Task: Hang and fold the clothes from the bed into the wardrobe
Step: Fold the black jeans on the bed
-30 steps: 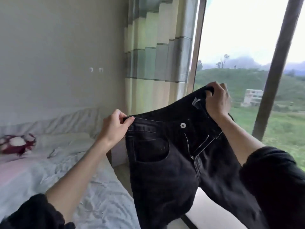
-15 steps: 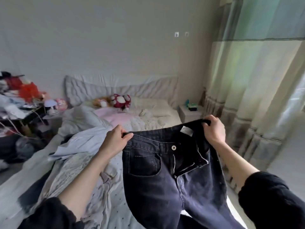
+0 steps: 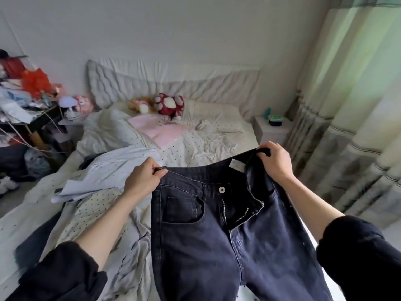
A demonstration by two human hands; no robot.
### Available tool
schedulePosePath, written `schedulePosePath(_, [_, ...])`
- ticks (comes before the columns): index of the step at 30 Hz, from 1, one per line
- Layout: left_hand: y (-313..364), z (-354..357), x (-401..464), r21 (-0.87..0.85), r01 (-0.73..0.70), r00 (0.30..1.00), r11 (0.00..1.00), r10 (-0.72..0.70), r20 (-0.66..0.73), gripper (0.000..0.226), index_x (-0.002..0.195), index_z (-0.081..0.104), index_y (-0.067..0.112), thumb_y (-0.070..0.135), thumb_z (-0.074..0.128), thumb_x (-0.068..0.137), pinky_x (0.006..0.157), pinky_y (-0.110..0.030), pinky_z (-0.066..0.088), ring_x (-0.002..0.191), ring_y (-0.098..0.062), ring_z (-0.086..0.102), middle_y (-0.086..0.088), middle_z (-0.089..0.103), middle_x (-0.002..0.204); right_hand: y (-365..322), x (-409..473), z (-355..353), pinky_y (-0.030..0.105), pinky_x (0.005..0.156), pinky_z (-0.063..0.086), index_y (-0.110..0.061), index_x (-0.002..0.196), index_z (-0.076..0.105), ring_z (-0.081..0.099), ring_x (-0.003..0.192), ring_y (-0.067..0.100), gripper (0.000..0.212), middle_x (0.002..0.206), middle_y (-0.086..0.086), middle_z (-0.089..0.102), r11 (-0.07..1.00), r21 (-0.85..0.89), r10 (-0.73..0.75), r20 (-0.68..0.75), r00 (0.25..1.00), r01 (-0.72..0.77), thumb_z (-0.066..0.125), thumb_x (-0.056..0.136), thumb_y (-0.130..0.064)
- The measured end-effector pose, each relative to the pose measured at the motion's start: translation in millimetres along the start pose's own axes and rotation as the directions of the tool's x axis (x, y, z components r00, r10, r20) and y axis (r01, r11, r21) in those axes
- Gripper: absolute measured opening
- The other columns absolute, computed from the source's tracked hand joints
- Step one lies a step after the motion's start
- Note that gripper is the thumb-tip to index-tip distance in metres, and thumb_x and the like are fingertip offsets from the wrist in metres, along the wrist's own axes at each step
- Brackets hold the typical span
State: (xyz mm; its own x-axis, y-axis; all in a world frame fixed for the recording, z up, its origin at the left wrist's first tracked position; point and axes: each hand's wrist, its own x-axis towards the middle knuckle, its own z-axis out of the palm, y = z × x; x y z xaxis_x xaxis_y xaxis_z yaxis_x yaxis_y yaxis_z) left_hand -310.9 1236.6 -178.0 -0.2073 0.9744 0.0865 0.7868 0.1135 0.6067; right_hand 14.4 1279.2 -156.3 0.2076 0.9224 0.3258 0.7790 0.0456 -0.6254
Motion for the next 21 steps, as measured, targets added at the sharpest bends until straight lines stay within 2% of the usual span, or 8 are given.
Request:
schedulePosePath(4, [20,57,87,0.195,-0.015,0.997,0.981,0.03,-0.073,0.023,0.1,0.048,0.016,0.039,0.047,0.096,0.065,-0.033,0.037,0.088,-0.029,0.056,-0.004,0.061,0.095,40,76,51,0.034,0.085,0.041,-0.016,0.107,0.065,0.054,0.106,0.034,0.021,0.114,0.013,0.061,0.994,-0.034,0.105,-0.065,0.992,-0.107,0.055,0.089,-0.014])
schedulePosePath(8, [43,143,167,-0.074,0.071,0.986,0.995,-0.081,-0.147,0.023,0.116,0.042,0.007,0.021,0.046,0.098,0.074,-0.037,0.037,0.103,-0.034,0.053,-0.014,0.056,0.115,82,146,107,0.041,0.103,0.032,-0.016,0.139,0.041,0.04,0.129,0.034,0.046,0.142,0.016,0.04,0.994,-0.06,0.08,-0.107,0.991,-0.087,0.051,0.095,-0.021])
schedulePosePath(10, [40,189,170,-0.162,0.088,0.994,0.983,-0.097,-0.045,0.037,0.129,0.033,0.006,0.018,0.048,0.097,0.09,-0.038,0.037,0.119,-0.034,0.046,-0.015,0.045,0.131,112,144,137,0.048,0.112,0.018,-0.02,0.15,0.016,0.018,0.142,0.03,0.063,0.156,0.012,0.017,0.984,-0.177,0.028,0.023,0.999,-0.024,0.048,0.097,-0.027])
schedulePosePath(12, [20,241,148,-0.14,0.078,0.988,0.987,-0.058,0.143,0.051,0.141,0.025,0.008,0.021,0.049,0.097,0.102,-0.036,0.032,0.13,-0.03,0.038,-0.013,0.035,0.144,157,112,172,0.049,0.115,0.011,-0.023,0.151,0.006,0.007,0.146,0.027,0.063,0.159,0.008,0.005,0.979,-0.196,0.094,0.198,0.976,-0.055,0.04,0.1,-0.029])
schedulePosePath(15, [-20,308,85,0.009,0.073,0.883,0.997,-0.069,0.465,0.055,0.147,0.023,0.012,0.03,0.044,0.099,0.11,-0.033,0.028,0.138,-0.023,0.03,-0.008,0.028,0.152,226,17,214,0.045,0.116,0.017,-0.023,0.152,0.01,0.01,0.146,0.022,0.059,0.159,0.003,0.011,0.97,-0.176,0.236,0.491,0.839,-0.17,0.035,0.101,-0.036])
schedulePosePath(17, [-44,328,46,0.093,0.078,0.813,0.993,-0.117,0.57,0.056,0.146,0.027,0.015,0.039,0.043,0.097,0.113,-0.034,0.026,0.14,-0.02,0.027,-0.004,0.027,0.154,248,-48,225,0.039,0.117,0.018,-0.02,0.151,0.015,0.012,0.146,0.019,0.057,0.158,0.002,0.015,0.956,-0.141,0.292,0.579,0.762,-0.259,0.036,0.101,-0.036])
schedulePosePath(19, [-55,338,8,0.175,0.107,0.779,0.979,-0.191,0.597,0.057,0.144,0.032,0.023,0.049,0.043,0.095,0.114,-0.038,0.023,0.139,-0.019,0.029,0.0,0.027,0.153,256,-111,223,0.035,0.117,0.018,-0.018,0.149,0.023,0.015,0.145,0.016,0.054,0.157,0.001,0.019,0.947,-0.126,0.308,0.613,0.727,-0.295,0.037,0.101,-0.036])
schedulePosePath(21, [-58,336,-29,0.259,0.054,0.815,0.964,-0.193,0.547,0.051,0.139,0.037,0.029,0.051,0.043,0.093,0.115,-0.038,0.019,0.142,-0.017,0.022,0.002,0.023,0.154,250,-165,211,0.033,0.115,0.019,-0.02,0.145,0.033,0.02,0.144,0.019,0.056,0.154,-0.001,0.022,0.971,-0.119,0.231,0.671,0.704,-0.206,0.031,0.097,-0.047])
